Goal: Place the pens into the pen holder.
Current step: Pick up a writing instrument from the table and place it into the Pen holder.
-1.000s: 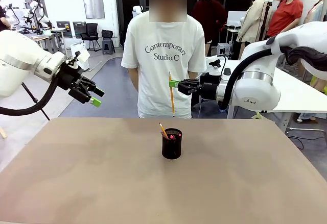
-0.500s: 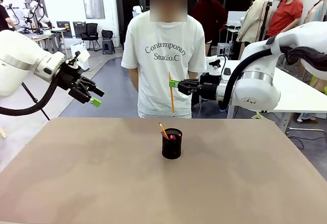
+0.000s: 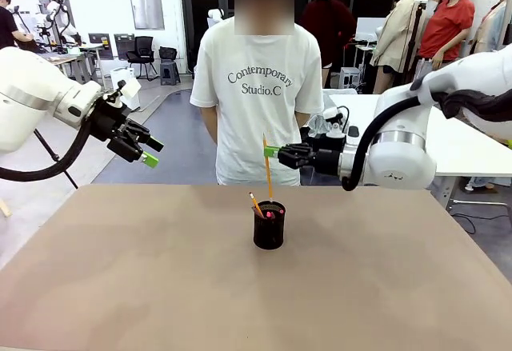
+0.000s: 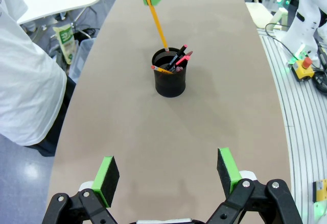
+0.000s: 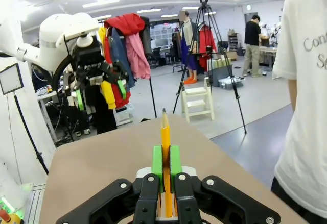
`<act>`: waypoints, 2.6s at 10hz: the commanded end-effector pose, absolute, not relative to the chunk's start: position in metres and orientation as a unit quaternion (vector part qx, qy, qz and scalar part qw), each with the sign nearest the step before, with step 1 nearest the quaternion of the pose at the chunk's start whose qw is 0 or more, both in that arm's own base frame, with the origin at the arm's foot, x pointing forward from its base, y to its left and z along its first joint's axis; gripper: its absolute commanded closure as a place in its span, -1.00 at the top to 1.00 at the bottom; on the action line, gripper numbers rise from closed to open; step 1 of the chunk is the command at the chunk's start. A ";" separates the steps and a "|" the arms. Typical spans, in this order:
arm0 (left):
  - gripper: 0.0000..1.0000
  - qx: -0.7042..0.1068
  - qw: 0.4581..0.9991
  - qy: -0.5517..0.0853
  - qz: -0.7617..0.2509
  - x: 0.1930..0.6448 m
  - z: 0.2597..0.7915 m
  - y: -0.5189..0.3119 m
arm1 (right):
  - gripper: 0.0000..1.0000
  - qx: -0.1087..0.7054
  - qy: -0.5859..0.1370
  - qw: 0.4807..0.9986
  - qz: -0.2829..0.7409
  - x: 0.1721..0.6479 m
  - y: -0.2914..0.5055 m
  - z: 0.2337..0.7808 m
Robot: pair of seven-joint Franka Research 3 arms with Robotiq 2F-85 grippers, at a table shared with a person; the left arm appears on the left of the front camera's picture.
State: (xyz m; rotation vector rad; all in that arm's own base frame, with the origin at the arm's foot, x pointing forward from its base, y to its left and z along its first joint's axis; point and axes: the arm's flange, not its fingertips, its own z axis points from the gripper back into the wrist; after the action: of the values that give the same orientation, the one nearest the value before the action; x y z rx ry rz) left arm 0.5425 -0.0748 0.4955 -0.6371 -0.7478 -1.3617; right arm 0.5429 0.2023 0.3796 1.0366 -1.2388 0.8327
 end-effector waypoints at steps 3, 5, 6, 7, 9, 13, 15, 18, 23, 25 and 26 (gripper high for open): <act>1.00 -0.281 0.670 -0.330 -0.603 0.541 0.497 -0.073 | -1.00 0.444 -0.526 0.600 0.408 0.540 0.184 0.347; 1.00 -0.281 0.670 -0.330 -0.603 0.541 0.497 -0.073 | -1.00 0.445 -0.525 0.601 0.406 0.539 0.180 0.336; 1.00 -0.281 0.670 -0.330 -0.603 0.541 0.497 -0.073 | -1.00 0.443 -0.528 0.603 0.402 0.539 0.178 0.331; 1.00 -0.281 0.670 -0.330 -0.603 0.541 0.497 -0.073 | -1.00 0.444 -0.530 0.604 0.397 0.539 0.177 0.328; 1.00 -0.281 0.670 -0.330 -0.603 0.541 0.497 -0.073 | -1.00 0.449 -0.533 0.603 0.388 0.540 0.176 0.326; 1.00 -0.281 0.670 -0.330 -0.603 0.541 0.497 -0.073 | 0.60 0.461 -0.529 0.592 0.396 0.541 0.175 0.335; 1.00 -0.281 0.670 -0.330 -0.603 0.541 0.497 -0.073 | 1.00 0.462 -0.528 0.588 0.402 0.542 0.175 0.339; 1.00 -0.281 0.670 -0.330 -0.603 0.541 0.497 -0.073 | 1.00 0.474 -0.513 0.585 0.412 0.544 0.174 0.345; 1.00 -0.281 0.670 -0.330 -0.603 0.541 0.497 -0.073 | 1.00 0.494 -0.490 0.599 0.396 0.542 0.173 0.346; 1.00 -0.281 0.670 -0.330 -0.603 0.541 0.497 -0.073 | 1.00 0.469 -0.516 0.590 0.407 0.541 0.175 0.339; 1.00 -0.281 0.670 -0.330 -0.603 0.541 0.497 -0.073 | 1.00 0.469 -0.516 0.590 0.407 0.541 0.175 0.339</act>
State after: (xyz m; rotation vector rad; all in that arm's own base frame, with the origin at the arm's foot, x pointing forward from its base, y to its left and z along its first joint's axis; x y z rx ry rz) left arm 0.5425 -0.0748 0.4955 -0.6371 -0.7478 -1.3617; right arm 0.5408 0.1748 0.3386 1.1010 -1.1893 0.9354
